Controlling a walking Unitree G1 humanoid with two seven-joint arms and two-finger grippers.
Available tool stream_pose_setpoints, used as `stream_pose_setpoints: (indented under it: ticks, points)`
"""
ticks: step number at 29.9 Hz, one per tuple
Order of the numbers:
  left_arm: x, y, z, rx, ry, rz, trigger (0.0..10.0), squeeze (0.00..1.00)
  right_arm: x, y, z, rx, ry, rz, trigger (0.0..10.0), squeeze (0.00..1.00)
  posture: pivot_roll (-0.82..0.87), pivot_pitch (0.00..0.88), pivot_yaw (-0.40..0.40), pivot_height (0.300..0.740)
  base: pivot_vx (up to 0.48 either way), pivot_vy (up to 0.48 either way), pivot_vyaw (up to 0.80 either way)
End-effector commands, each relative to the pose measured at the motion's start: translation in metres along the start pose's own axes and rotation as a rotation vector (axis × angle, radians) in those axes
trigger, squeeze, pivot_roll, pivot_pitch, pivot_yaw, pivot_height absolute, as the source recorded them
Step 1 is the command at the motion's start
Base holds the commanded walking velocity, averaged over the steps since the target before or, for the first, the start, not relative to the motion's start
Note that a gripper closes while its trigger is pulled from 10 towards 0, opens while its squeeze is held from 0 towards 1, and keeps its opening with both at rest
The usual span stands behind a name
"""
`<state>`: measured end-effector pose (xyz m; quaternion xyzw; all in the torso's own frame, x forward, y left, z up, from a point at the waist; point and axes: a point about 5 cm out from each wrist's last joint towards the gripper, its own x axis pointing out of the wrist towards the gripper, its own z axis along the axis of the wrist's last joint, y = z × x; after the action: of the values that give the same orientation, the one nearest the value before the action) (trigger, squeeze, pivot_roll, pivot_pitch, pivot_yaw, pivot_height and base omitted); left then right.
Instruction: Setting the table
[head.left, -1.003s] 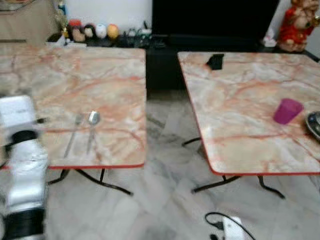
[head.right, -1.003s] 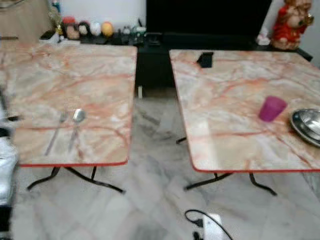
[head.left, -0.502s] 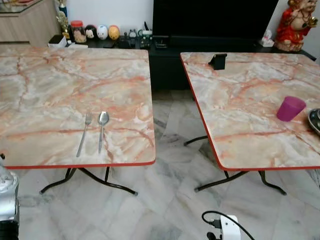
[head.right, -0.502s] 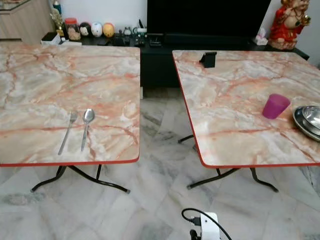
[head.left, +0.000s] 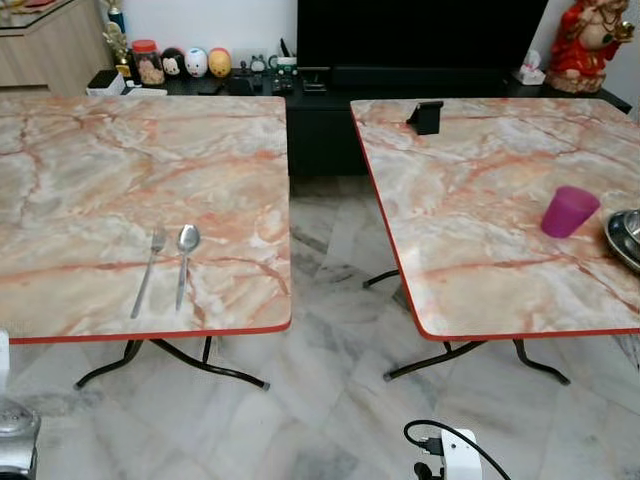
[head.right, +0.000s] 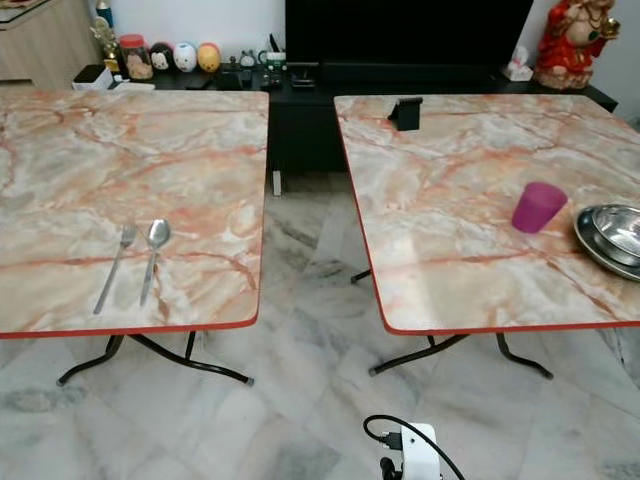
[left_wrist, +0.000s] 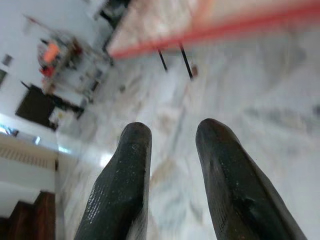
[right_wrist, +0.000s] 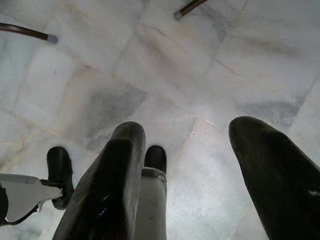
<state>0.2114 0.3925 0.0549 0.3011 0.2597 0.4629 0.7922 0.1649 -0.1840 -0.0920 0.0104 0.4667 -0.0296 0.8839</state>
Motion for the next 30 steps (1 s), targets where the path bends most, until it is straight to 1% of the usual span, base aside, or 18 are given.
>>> stream_pose_setpoints:
  ticks: [1, 2, 3, 6, 7, 8, 11, 17, 18, 19, 21, 23, 24, 25, 27, 28, 29, 30]
  points:
    - [0.0, -0.004, -0.006, -0.006, 0.05, -0.036, 10.0, 0.0, 0.0, 0.0, -0.001, 0.01, 0.0, -0.005, 10.0, 0.0, 0.05, 0.003, -0.013, 0.74, 0.0, 0.0, 0.0]
    - [-0.002, -0.006, -0.009, 0.018, 0.054, -0.045, 10.0, 0.0, 0.0, 0.0, -0.001, 0.011, 0.0, -0.006, 10.0, 0.0, 0.05, 0.003, -0.013, 0.74, 0.0, 0.0, 0.0]
    - [-0.002, -0.006, -0.009, 0.018, 0.054, -0.045, 10.0, 0.0, 0.0, 0.0, -0.001, 0.011, 0.0, -0.006, 10.0, 0.0, 0.05, 0.003, -0.013, 0.74, 0.0, 0.0, 0.0]
    - [-0.009, -0.015, -0.032, 0.066, 0.121, -0.087, 10.0, 0.0, 0.0, 0.0, -0.001, 0.012, 0.001, -0.007, 10.0, 0.0, 0.05, 0.0, -0.008, 0.74, 0.0, 0.0, 0.0]
    - [-0.009, -0.015, -0.032, 0.066, 0.121, -0.087, 10.0, 0.0, 0.0, 0.0, -0.001, 0.012, 0.001, -0.007, 10.0, 0.0, 0.05, 0.0, -0.008, 0.74, 0.0, 0.0, 0.0]
    - [-0.013, -0.018, -0.041, 0.066, 0.163, -0.114, 10.0, 0.0, 0.0, 0.0, -0.002, 0.012, 0.001, -0.007, 10.0, 0.0, 0.05, 0.0, -0.008, 0.74, 0.0, 0.0, 0.0]
    - [-0.019, -0.026, -0.053, 0.092, 0.211, -0.184, 10.0, 0.0, 0.0, 0.0, -0.002, 0.011, 0.002, -0.007, 10.0, 0.0, 0.05, 0.0, -0.007, 0.74, 0.0, 0.0, 0.0]
    - [-0.029, -0.037, -0.063, 0.133, 0.226, -0.268, 10.0, 0.0, -0.001, 0.0, -0.003, 0.01, 0.003, -0.01, 10.0, 0.0, 0.04, 0.0, -0.004, 0.74, 0.0, 0.0, 0.0]
    - [-0.033, -0.041, -0.066, 0.139, 0.242, -0.311, 10.0, 0.0, -0.001, 0.0, -0.003, 0.01, 0.003, -0.01, 10.0, 0.0, 0.04, 0.0, -0.004, 0.74, 0.0, 0.0, 0.0]
    - [-0.034, -0.043, -0.066, 0.14, 0.246, -0.322, 10.0, 0.0, -0.001, 0.0, -0.003, 0.01, 0.003, -0.01, 10.0, 0.0, 0.04, 0.0, -0.004, 0.74, 0.0, 0.0, 0.0]
    - [-0.041, -0.051, -0.073, 0.11, 0.297, -0.403, 10.0, 0.0, -0.001, 0.0, -0.004, 0.007, 0.005, -0.01, 10.0, 0.0, 0.04, 0.0, -0.003, 0.74, 0.0, 0.0, 0.0]
    - [-0.046, -0.056, -0.077, 0.11, 0.315, -0.457, 10.0, 0.0, -0.001, 0.0, -0.004, 0.006, 0.006, -0.011, 10.0, 0.0, 0.04, 0.0, -0.003, 0.74, 0.0, 0.0, 0.0]
    - [-0.052, -0.062, -0.079, 0.116, 0.331, -0.515, 10.0, 0.0, -0.001, 0.0, -0.005, 0.006, 0.006, -0.011, 10.0, 0.0, 0.04, 0.0, -0.003, 0.74, 0.0, 0.0, 0.0]
    - [-0.062, -0.072, -0.084, 0.117, 0.362, -0.615, 10.0, 0.0, -0.001, 0.0, -0.005, 0.006, 0.006, -0.01, 10.0, 0.0, 0.04, 0.0, -0.003, 0.74, 0.0, 0.0, 0.0]
    - [-0.08, -0.092, -0.08, 0.097, 0.329, -0.786, 10.0, 0.0, -0.001, 0.0, -0.005, 0.004, 0.007, -0.008, 10.0, 0.0, 0.04, 0.0, -0.004, 0.74, 0.0, 0.0, 0.0]
    - [-0.08, -0.092, -0.08, 0.097, 0.329, -0.786, 10.0, 0.0, -0.001, 0.0, -0.005, 0.004, 0.007, -0.008, 10.0, 0.0, 0.04, 0.0, -0.004, 0.74, 0.0, 0.0, 0.0]
    - [-0.087, -0.102, -0.073, 0.102, 0.277, -0.843, 10.0, 0.0, -0.001, 0.001, -0.005, 0.005, 0.007, -0.008, 10.0, 0.0, 0.04, 0.0, -0.003, 0.74, 0.0, 0.0, 0.0]
    - [-0.094, -0.111, -0.067, 0.089, 0.255, -0.886, 10.0, 0.0, -0.001, 0.001, -0.005, 0.006, 0.006, -0.008, 10.0, 0.0, 0.04, 0.0, -0.002, 0.74, 0.0, 0.0, 0.0]
